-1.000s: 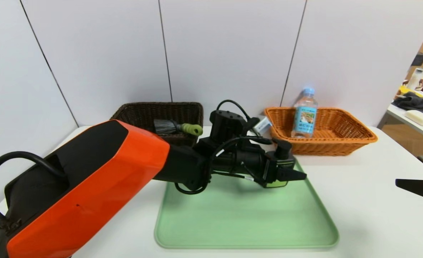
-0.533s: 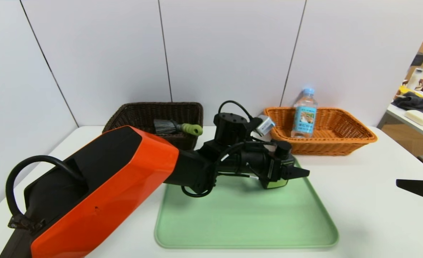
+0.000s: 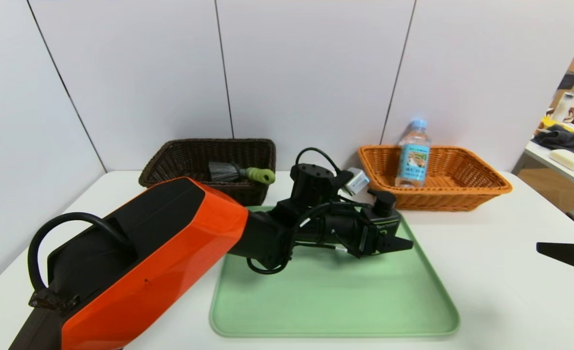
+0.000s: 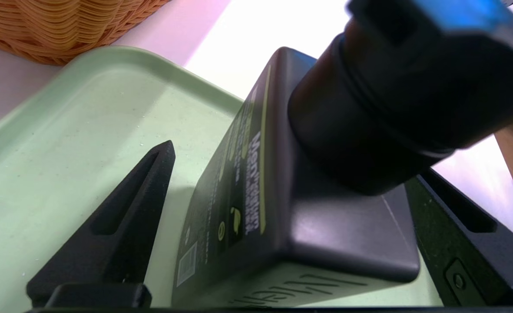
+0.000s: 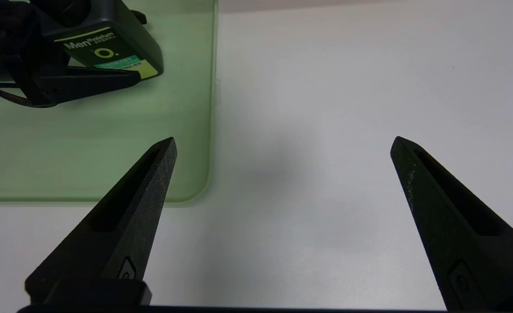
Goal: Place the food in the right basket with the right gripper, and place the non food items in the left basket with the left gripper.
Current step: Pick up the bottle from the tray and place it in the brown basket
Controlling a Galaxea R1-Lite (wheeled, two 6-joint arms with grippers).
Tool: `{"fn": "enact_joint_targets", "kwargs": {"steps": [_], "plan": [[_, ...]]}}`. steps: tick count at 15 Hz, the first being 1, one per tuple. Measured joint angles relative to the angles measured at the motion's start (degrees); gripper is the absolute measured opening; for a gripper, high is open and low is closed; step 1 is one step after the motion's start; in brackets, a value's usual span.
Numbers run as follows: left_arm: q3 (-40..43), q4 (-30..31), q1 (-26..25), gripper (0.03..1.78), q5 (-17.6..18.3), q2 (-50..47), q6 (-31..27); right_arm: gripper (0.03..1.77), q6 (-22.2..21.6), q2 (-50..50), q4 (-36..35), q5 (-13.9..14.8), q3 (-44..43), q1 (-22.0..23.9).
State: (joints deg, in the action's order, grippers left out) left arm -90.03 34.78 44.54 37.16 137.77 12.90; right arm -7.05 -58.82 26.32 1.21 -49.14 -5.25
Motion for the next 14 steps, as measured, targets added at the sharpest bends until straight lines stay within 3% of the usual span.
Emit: {"fn": "enact_joint_targets", "kwargs": {"steps": [2,3,6,10,14], "plan": [[0.04,-0.13,0.02,1.69,-0.01,0.00,0.02,1.70,-0.02,-0.05,0.00,0.02,0.00,0.00],[0.04,-0.16,0.02,1.60,-0.01,0.00,0.02,1.70,-0.02,-0.05,-0.02,0.00,0.00,0.00],[0.20,-0.06,0.07,1.11,-0.12,0.00,0.00,1.70,-0.02,0.02,-0.02,0.02,0.05,0.00],[0.32,-0.06,0.05,0.64,-0.15,0.00,0.09,1.70,-0.02,0.20,0.05,0.02,0.09,0.00],[0.95,-0.57,0.10,0.61,-0.74,-0.72,0.22,1.70,-0.02,0.26,0.22,0.11,0.05,0.00]]}}
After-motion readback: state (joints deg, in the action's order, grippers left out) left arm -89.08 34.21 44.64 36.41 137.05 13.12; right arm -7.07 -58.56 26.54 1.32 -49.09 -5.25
